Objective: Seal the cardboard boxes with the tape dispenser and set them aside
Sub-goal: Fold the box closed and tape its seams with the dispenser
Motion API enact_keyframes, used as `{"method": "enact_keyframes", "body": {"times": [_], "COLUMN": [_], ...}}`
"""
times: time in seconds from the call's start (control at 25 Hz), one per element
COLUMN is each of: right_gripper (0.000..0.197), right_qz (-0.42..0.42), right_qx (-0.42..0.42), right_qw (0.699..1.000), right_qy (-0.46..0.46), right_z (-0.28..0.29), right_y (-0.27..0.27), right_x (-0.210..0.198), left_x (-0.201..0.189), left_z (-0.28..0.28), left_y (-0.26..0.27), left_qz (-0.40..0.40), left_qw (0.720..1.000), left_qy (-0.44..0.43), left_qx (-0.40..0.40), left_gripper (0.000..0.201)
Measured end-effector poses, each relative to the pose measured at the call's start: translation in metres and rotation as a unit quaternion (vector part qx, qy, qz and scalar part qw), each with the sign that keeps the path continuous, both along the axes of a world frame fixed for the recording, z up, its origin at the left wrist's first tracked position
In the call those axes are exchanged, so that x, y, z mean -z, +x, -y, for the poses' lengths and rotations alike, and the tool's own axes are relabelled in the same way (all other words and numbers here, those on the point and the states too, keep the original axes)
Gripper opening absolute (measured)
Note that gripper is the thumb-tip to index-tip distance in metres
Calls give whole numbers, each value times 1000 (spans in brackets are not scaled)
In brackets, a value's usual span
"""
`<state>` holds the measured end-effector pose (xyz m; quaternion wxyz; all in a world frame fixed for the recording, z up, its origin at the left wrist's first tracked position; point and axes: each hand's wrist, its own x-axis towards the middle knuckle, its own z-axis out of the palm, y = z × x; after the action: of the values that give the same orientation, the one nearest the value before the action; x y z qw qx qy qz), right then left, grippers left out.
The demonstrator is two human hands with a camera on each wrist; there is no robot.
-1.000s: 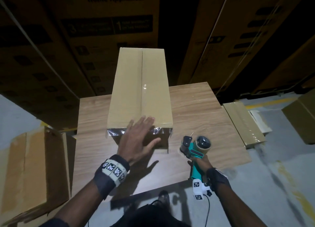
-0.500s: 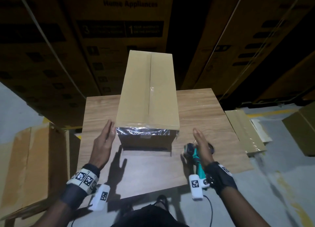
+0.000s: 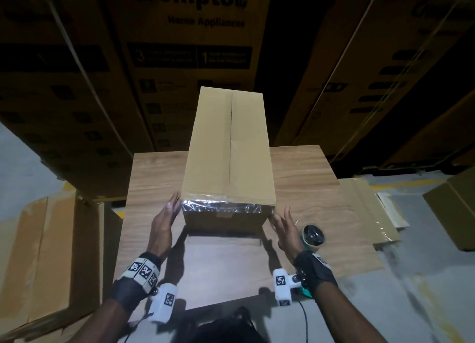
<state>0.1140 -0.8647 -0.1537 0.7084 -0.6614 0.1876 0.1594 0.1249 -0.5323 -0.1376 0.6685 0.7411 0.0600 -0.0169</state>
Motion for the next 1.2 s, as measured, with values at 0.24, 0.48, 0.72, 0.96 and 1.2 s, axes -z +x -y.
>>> {"method": "enact_keyframes", "body": {"times": [0.24, 0.48, 0.72, 0.96, 1.2], "right_gripper": [101, 75, 71, 73, 67], "right_qz": [232, 265, 250, 254, 285], "right_qx": [-208, -337, -356, -339, -335], "right_qw": [778, 667, 669, 683, 695], "right_qy": [-545, -609, -604, -595, -568], "right_z": [61, 47, 42, 40, 49], "right_y": [33, 68, 74, 75, 70], "right_x": [-36, -61, -52, -45, -40], "left_x": [-29, -41, -37, -23, -12], "left_z": [-47, -46, -42, -35, -32], "left_y": [30, 67, 72, 71, 69], "left_qz": [112, 146, 128, 159, 182], "left_qw": [938, 923, 927, 924, 923], "left_qy": [285, 285, 278, 287, 292], "left_qx": [163, 213, 217, 197, 171], "left_gripper": [60, 42, 42, 36, 33]}}
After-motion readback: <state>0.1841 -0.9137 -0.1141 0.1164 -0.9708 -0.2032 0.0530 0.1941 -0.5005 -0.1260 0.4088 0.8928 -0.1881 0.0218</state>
